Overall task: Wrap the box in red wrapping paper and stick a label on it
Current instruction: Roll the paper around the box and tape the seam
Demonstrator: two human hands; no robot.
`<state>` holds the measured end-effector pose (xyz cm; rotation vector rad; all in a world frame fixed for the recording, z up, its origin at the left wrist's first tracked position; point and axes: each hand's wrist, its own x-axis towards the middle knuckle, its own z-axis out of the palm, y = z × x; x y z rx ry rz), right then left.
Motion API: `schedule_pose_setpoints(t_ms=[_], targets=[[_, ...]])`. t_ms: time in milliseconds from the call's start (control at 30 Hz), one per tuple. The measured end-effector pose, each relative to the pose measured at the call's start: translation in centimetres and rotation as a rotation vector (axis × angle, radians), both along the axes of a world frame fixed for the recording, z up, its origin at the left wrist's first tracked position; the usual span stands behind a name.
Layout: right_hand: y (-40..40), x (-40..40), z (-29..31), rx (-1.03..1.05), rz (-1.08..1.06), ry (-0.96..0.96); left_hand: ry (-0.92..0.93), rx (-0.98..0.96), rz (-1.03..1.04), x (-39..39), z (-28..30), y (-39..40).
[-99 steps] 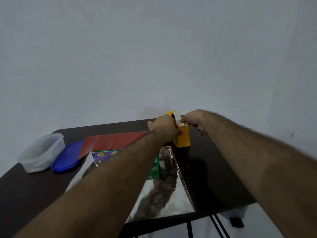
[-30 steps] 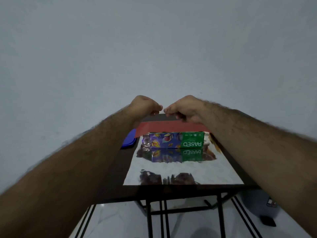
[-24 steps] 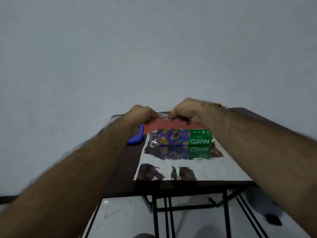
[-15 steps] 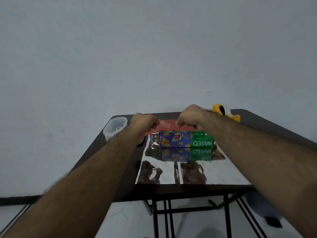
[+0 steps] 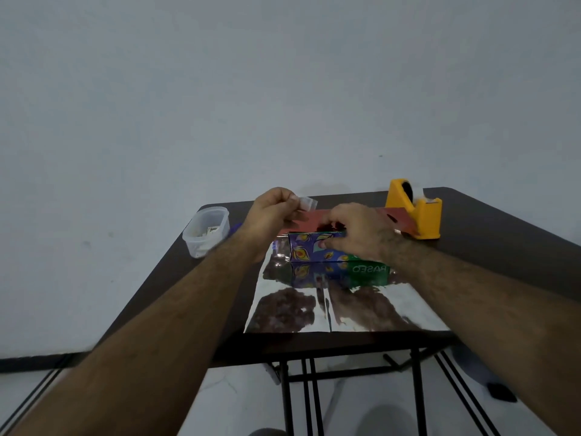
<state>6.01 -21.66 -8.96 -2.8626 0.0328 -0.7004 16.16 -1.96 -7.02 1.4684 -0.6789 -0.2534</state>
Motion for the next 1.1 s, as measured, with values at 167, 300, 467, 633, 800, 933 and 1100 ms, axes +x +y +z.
schedule_pose_setpoints(t_ms=[167, 300, 467, 633, 800, 933, 1100], targets=[[0.1, -0.3, -0.5, 0.003, 0.0, -0.029, 0.013, 0.114, -0.017, 0.2, 0.3, -0.5], [0.3, -0.6, -0.8, 0.024, 0.001, -0.061, 0.061, 0.17, 0.02, 0.6, 0.8, -0.3], [0.7, -1.0, -1.2, 0.093, -0.028, -0.17, 0.102, 0.258, 0.02, -0.1, 2.0, -0.3], [0.6, -1.1, -1.3, -0.151, 0.01, -0.225, 0.127, 0.31, 0.127, -0.7, 2.8, -1.0], [0.6, -1.6, -1.1, -0.09, 0.031, -0.22, 0.135, 0.364, 0.195, -1.1, 3.1, -1.4], [1.0, -1.2, -1.2, -0.2, 0.021, -0.232, 0.181, 0.36, 0.231, -1.4, 3.1, -1.5], [1.0, -1.3, -1.0, -0.259, 0.017, -0.182, 0.221, 0.353, 0.275, -1.6, 3.1, -1.6]])
